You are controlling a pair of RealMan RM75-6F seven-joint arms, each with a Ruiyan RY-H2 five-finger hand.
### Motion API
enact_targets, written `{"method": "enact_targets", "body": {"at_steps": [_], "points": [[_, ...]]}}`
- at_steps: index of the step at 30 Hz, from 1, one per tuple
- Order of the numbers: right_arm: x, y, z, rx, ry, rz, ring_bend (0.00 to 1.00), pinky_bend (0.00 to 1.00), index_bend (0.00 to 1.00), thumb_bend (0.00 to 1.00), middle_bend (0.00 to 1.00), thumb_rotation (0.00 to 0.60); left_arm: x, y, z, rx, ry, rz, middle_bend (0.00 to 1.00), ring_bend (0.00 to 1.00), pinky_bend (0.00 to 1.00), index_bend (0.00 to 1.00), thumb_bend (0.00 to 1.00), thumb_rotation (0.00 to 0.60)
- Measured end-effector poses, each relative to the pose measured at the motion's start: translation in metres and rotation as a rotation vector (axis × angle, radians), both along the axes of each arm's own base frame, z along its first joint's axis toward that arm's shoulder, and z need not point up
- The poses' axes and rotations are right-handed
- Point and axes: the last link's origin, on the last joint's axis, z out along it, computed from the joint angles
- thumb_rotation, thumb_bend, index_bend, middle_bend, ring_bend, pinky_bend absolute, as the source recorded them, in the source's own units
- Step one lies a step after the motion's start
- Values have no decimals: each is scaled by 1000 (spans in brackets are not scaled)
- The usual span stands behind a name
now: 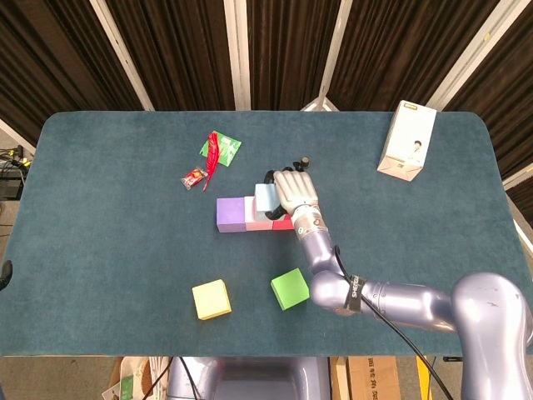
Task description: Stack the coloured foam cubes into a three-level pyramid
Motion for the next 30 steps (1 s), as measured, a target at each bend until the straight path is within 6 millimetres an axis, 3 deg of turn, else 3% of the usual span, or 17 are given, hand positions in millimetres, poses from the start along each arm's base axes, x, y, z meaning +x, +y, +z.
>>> {"method": "enact_targets", "body": {"at_steps": [30], "points": [[-2,0,-2,7,17,-4,165,0,387,273,347,600,0,1,-1,4,-1,11,0,0,0,86,364,600]]}}
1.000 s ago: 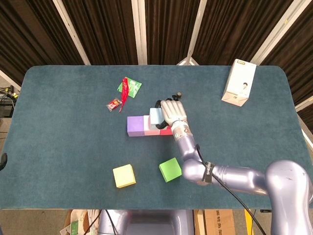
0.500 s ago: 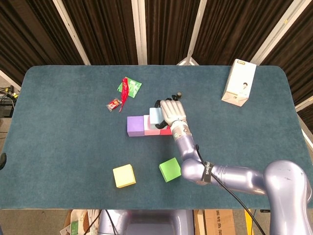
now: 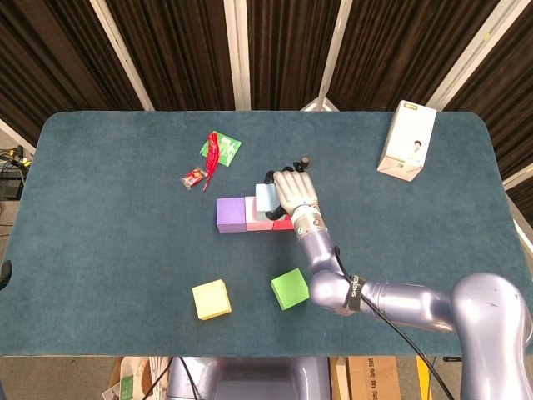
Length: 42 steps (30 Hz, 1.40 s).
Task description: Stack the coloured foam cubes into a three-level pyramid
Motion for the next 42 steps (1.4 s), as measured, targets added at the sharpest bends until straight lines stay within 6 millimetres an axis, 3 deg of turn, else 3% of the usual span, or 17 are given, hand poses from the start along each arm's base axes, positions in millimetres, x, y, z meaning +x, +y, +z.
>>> {"method": "enact_targets", "body": {"at_steps": [32,37,42], "points": [[2,4,4,31,18,19,65,0,217,272,178,600,0,0,0,2,-3,15,0,0,0,82,364,600],[2,5,7,34,14,24,24,0,81,272,96,600,-1,0,0,6,0,16,0,0,0,79,364,600],[3,10,15,37,-3,37,0,0,8,272,43,600,-2,2,0,1,0,12,0,0,0,76,364,600]]}}
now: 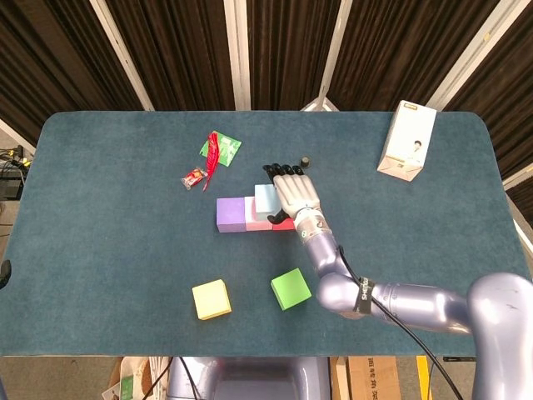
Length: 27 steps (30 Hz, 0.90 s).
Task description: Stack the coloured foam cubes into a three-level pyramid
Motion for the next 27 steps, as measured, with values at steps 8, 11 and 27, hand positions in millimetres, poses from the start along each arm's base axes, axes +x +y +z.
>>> {"method": "enact_targets", "body": {"at_steps": [8,11,27], "points": [[-16,20,46,-58,6,23,0,0,0,247,15,600,1,0,2,-24,-7,-41,0,0,0,72,364,600],[-36,32,72,-110,17,9,0,0,0,247,15,600,2,-1,2,-50,-24,-64,0,0,0,71,364,600],[-218,139,158,-406,82,-59,0,0,0,247,15,600,11,0,-5,-266,-93,-145,0,0,0,60,360,600]]}}
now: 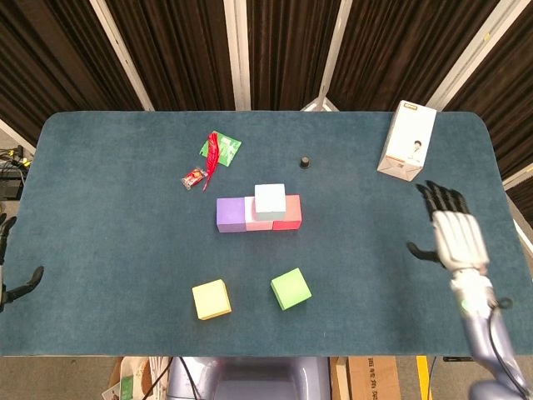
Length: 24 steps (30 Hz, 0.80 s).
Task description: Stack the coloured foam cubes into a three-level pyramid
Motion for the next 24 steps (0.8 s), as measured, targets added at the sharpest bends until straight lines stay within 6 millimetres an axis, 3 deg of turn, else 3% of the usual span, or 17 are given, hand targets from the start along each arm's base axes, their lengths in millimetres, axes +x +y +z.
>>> {"method": "enact_targets", "body": {"at_steps": [5,13,24], "points": [[-43,39,5,-53,38,-17,0,0,0,247,16,600,10,5,5,-66,12,-28,0,0,0,60,332,600],[-81,84,-20,-65,8,-83,0,0,0,247,15,600,33,30,12,-253,85,-88,0,0,0,59,328,600],[-94,89,-25,-109,-13,-135,0,0,0,248,16,600,91,80,9,-512,306,-316,0,0,0,58,306,600]]}}
